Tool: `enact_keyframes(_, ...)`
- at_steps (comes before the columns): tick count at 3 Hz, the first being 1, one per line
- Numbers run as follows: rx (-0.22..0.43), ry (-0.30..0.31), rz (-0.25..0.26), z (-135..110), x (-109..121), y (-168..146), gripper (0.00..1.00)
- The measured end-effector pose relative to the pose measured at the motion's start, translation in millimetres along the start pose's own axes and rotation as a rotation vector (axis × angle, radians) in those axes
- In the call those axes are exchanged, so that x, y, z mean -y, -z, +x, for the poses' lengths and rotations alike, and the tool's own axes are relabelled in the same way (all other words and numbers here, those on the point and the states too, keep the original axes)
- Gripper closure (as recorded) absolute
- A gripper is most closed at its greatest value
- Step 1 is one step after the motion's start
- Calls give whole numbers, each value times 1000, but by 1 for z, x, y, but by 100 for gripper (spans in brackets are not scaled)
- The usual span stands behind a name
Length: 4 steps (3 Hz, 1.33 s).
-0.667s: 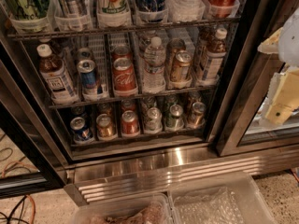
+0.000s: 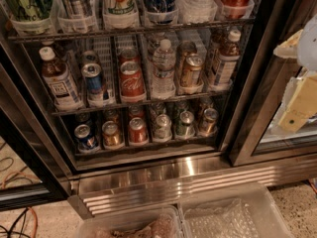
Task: Pick 7up can from top shelf of fridge
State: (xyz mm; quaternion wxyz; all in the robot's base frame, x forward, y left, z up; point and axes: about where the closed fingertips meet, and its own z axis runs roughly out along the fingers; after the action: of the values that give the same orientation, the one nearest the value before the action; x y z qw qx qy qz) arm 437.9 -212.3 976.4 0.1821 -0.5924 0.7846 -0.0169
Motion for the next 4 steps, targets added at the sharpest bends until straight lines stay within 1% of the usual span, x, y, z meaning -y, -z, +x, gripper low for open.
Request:
enact_keyframes(1, 102, -31, 22, -18, -12, 4, 0)
enact_keyframes(2, 249, -37, 38, -49, -25, 7, 0)
enact_keyframes(3, 342, -28, 38, -77, -35, 5, 0)
enact_keyframes(4, 406, -7, 56, -100, -40, 7, 0)
